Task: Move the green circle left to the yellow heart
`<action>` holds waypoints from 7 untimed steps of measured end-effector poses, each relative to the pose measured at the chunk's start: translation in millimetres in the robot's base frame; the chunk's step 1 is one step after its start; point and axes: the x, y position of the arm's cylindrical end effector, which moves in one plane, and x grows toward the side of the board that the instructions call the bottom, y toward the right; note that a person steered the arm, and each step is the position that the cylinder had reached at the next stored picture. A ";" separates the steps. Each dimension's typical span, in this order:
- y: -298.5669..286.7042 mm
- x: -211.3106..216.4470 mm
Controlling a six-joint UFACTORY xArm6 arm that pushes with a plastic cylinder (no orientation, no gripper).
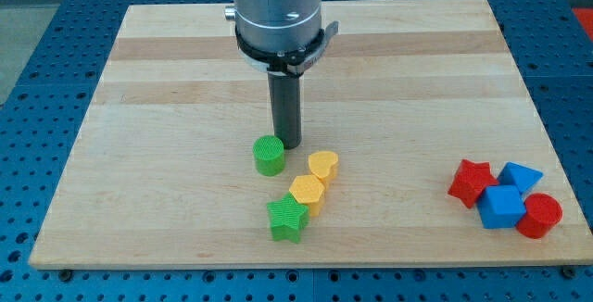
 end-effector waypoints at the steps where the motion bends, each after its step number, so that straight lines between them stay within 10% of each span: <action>1: -3.1 -5.3; 7: -119.4 -70.2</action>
